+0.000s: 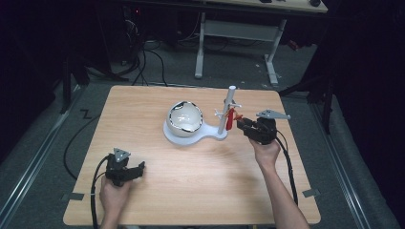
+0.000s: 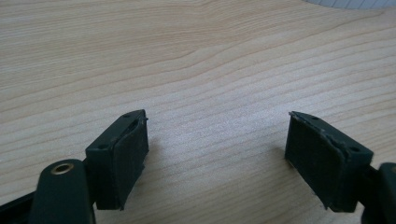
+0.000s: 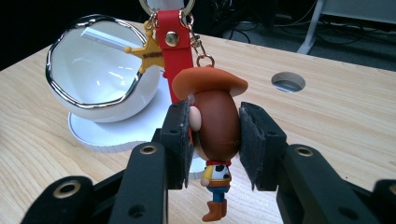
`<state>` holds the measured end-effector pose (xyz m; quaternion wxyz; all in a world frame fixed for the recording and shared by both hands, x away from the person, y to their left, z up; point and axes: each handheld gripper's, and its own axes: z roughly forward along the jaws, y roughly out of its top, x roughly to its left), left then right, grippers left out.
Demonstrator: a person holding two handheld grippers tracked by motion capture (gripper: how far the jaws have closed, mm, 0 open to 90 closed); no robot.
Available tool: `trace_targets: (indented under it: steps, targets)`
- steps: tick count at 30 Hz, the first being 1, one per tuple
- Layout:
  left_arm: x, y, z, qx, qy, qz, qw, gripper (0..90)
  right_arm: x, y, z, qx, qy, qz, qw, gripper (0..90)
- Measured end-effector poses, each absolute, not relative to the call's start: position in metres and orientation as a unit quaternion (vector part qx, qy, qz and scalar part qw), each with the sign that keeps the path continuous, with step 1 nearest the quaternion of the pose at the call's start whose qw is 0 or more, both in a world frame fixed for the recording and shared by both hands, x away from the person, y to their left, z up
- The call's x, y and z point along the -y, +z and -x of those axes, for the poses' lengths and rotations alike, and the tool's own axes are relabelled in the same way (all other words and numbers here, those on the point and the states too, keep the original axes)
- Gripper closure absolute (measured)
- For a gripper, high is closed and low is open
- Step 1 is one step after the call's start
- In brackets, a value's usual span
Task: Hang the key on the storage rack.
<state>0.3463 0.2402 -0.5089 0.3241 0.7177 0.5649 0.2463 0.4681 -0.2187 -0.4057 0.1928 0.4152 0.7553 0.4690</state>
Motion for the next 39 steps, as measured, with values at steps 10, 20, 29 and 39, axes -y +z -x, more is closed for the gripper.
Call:
trace_targets:
  steps: [10, 20, 29, 39]
  targets:
    - [-0.240, -0.509, -0.346, -0.565, 0.247, -0.718, 0.324, 21.8, 0.215, -0.410, -0.471, -0.756, 0.470, -0.416, 0.184, 65.0]
    - [-0.240, -0.509, -0.346, -0.565, 0.247, -0.718, 0.324, 21.8, 0.216, -0.412, -0.473, -0.753, 0.471, -0.422, 0.184, 68.8]
    - [-0.240, -0.509, -0.346, -0.565, 0.246, -0.718, 0.324, 21.8, 0.220, -0.415, -0.466, -0.748, 0.476, -0.424, 0.184, 63.7]
    - [-0.240, -0.509, -0.346, -0.565, 0.247, -0.718, 0.324, 21.7, 0.235, -0.414, -0.452, -0.736, 0.489, -0.431, 0.183, 56.0]
